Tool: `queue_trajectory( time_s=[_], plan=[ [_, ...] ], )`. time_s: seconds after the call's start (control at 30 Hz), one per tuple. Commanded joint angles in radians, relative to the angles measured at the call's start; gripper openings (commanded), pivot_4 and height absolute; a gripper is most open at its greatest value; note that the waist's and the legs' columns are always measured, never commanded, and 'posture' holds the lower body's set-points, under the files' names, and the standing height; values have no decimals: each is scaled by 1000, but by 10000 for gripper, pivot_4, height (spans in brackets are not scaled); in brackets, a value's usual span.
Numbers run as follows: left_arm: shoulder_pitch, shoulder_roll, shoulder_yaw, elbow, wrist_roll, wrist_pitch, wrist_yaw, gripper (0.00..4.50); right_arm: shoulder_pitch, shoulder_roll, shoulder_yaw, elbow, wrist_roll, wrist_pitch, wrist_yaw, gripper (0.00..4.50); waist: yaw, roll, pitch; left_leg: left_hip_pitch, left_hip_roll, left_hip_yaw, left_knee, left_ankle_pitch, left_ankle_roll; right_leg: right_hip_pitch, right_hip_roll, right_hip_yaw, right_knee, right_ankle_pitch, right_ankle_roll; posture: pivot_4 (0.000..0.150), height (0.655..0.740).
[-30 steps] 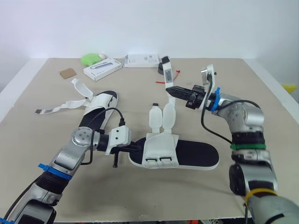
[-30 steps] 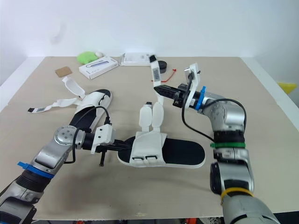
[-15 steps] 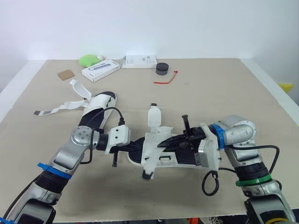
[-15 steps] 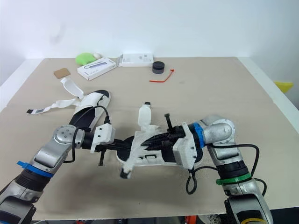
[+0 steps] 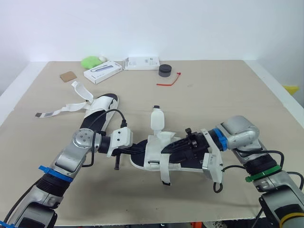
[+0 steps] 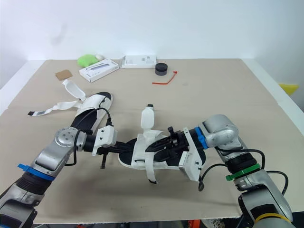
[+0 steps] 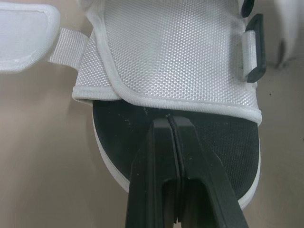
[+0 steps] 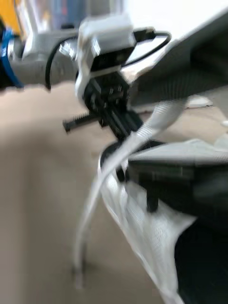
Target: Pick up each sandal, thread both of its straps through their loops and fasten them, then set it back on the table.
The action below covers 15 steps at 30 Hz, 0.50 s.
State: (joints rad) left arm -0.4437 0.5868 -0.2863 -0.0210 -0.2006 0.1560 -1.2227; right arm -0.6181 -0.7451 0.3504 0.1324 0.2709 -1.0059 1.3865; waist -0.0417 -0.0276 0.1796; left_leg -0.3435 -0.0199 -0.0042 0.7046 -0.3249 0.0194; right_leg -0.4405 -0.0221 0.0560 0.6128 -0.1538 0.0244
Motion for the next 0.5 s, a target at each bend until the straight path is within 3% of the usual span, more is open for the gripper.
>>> queue_trajectory(
  time_s=[0.03,0.07,0.27,0.37,0.5],
  plan=[
    [3,5,6,-11,-5,15,2,0,27,-46,-17,-95,104,111,-12,38700,1,0,0,0,0,0,0,0,0,0,0,0,0,0,0,1500,7400],
    [3,4,7,-11,-6,17,2,0,38,-58,-22,-116,120,147,-13,43304,2,0,0,0,0,0,0,0,0,0,0,0,0,0,0,1500,7400],
    [-5,1,10,-18,-15,40,0,0,199,-245,-94,-415,420,778,-147,43304,14,0,0,-2,1,-2,0,0,0,-1,-1,-1,0,-1,-1,1500,7400],
    [-8,-11,20,-38,-35,88,13,0,279,-416,-94,-607,782,1259,-313,43304,19,1,1,-2,1,-2,0,0,0,-1,0,-2,0,-1,-1,1500,7400],
    [-3,-6,22,-53,-32,106,19,0,299,-478,-133,-696,957,1542,-397,43304,20,-1,0,-3,4,-4,0,0,0,-2,1,-6,-1,-5,3,1500,7400]
  ],
)
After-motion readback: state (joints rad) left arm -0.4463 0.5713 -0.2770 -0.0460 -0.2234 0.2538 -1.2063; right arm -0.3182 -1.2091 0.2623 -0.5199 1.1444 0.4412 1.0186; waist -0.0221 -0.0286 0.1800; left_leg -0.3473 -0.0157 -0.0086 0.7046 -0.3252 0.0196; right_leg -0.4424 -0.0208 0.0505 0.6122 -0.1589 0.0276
